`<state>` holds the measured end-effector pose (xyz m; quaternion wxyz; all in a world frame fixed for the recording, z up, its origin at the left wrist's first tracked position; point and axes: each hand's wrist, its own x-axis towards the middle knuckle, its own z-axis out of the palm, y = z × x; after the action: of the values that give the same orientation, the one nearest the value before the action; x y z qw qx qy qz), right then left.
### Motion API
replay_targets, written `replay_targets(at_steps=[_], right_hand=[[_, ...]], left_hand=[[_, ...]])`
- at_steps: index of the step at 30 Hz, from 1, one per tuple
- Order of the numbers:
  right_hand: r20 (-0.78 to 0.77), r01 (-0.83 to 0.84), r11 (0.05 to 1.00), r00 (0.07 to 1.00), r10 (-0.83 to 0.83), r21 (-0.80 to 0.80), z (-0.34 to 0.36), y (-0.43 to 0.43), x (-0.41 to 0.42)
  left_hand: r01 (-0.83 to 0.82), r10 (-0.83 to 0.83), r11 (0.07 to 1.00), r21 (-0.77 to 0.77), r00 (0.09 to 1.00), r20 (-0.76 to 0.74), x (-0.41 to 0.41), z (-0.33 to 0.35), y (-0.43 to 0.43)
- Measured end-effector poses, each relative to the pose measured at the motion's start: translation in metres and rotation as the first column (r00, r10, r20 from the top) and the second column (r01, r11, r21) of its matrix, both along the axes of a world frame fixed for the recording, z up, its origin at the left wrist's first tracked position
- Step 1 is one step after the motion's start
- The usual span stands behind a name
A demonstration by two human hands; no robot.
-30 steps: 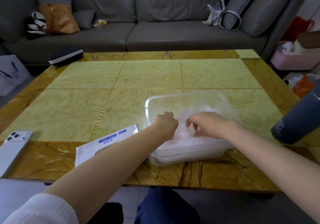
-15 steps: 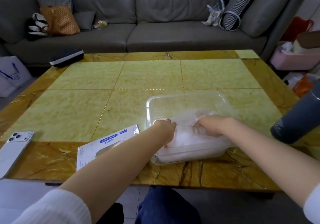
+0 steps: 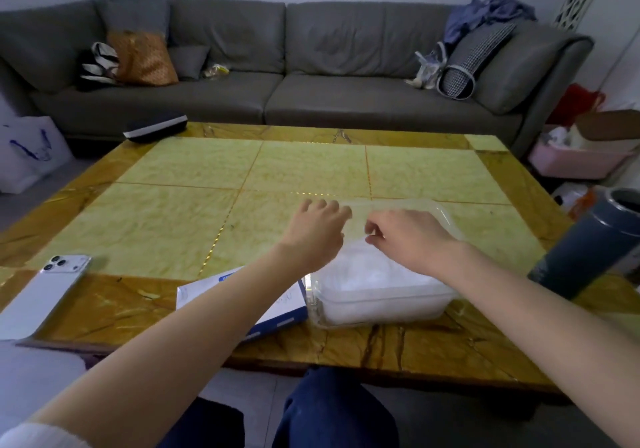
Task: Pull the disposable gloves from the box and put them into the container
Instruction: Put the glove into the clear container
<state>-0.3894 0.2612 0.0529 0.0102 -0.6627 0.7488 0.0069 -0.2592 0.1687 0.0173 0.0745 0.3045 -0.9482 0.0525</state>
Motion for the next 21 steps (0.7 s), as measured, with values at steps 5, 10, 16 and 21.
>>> replay_targets(at_steps=[5,10,16,21], right_hand=[[0.16,-0.195,0.941,0.956,0.245,-0.277,-0.016,-0.007,0.055],[0.206,-0.341,0.914,0.899,0.385,-0.219,-0.046,-0.029,0.114],[0.269,-0.364,0.93,0.902,0.338,0.049,-0.093,-0.056,0.154],[0.13,-0.34,0.933,0.937,0.325,0.118,-0.106,-0.071,0.167]], left_hand=[[-0.214,0.238,0.968,0.132,0.95,-0.204,0.083,-0.013,-0.007],[-0.422,0.425,0.844,0.332,0.903,0.066,0.15,-0.049,-0.006],[-0.411,0.421,0.778,0.475,0.902,0.093,0.183,-0.078,0.003],[-0.38,0.43,0.787,0.485,0.903,0.009,0.188,-0.09,0.004]])
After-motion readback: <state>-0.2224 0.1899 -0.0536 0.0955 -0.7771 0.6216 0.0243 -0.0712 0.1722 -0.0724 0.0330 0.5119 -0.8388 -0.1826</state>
